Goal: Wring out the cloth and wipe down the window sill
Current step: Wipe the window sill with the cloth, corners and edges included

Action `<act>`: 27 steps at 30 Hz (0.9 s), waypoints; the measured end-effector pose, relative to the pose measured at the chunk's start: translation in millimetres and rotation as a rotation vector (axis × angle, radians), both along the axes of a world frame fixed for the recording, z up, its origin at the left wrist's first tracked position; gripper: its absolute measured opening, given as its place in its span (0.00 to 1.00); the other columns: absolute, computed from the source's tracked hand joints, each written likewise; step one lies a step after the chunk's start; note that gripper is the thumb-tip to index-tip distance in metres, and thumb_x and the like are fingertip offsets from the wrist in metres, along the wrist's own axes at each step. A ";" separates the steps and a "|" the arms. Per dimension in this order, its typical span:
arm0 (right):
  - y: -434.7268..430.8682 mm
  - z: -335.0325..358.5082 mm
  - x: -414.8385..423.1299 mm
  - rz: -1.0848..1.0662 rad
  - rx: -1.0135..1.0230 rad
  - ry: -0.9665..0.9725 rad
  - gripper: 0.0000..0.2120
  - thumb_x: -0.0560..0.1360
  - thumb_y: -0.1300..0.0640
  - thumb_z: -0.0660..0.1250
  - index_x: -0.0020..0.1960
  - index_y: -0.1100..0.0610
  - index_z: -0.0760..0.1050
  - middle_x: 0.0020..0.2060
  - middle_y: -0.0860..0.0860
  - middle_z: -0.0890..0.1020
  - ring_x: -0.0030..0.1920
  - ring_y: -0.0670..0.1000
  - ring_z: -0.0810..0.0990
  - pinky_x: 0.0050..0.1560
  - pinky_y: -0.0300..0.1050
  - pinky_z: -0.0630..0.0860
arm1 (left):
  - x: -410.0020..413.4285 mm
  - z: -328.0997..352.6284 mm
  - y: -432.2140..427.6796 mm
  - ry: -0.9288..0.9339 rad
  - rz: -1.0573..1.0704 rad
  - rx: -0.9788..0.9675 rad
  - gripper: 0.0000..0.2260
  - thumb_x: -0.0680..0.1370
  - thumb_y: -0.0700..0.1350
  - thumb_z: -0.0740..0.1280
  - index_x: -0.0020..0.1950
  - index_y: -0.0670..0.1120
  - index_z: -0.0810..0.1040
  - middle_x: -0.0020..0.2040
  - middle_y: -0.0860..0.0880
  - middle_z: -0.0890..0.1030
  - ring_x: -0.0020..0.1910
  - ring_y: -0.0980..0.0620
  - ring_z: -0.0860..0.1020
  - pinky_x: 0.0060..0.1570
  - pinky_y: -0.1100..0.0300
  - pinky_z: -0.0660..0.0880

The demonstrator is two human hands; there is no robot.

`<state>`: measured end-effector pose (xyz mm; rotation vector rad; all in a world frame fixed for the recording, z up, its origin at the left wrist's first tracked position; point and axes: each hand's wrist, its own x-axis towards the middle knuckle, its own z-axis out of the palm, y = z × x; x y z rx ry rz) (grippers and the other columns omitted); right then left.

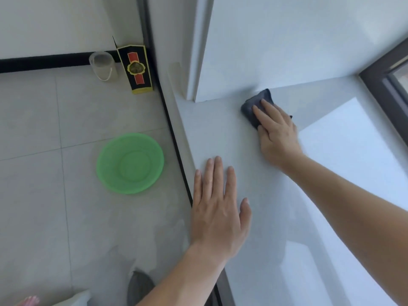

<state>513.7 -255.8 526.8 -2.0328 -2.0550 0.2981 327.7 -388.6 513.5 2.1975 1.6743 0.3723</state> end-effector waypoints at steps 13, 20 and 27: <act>-9.0 -7.2 -33.9 0.389 0.029 0.001 0.24 0.80 0.56 0.53 0.75 0.46 0.66 0.77 0.46 0.63 0.77 0.56 0.58 0.72 0.59 0.58 | 12.9 3.4 -41.0 0.017 0.042 -0.032 0.32 0.77 0.55 0.59 0.78 0.42 0.61 0.81 0.38 0.51 0.80 0.43 0.45 0.77 0.41 0.51; -6.7 -0.2 -59.1 0.538 -0.017 0.023 0.25 0.79 0.53 0.50 0.76 0.46 0.65 0.77 0.48 0.63 0.77 0.58 0.59 0.72 0.64 0.60 | 13.7 4.6 -80.3 0.028 -0.036 -0.048 0.33 0.76 0.54 0.62 0.78 0.41 0.63 0.81 0.39 0.51 0.80 0.42 0.47 0.75 0.41 0.52; -13.9 -2.3 -34.7 0.814 0.008 -0.071 0.24 0.80 0.54 0.54 0.76 0.45 0.64 0.77 0.48 0.63 0.77 0.57 0.60 0.74 0.62 0.58 | 12.1 3.7 -91.9 0.022 -0.051 -0.047 0.34 0.74 0.55 0.63 0.77 0.42 0.63 0.81 0.40 0.53 0.80 0.42 0.48 0.75 0.42 0.53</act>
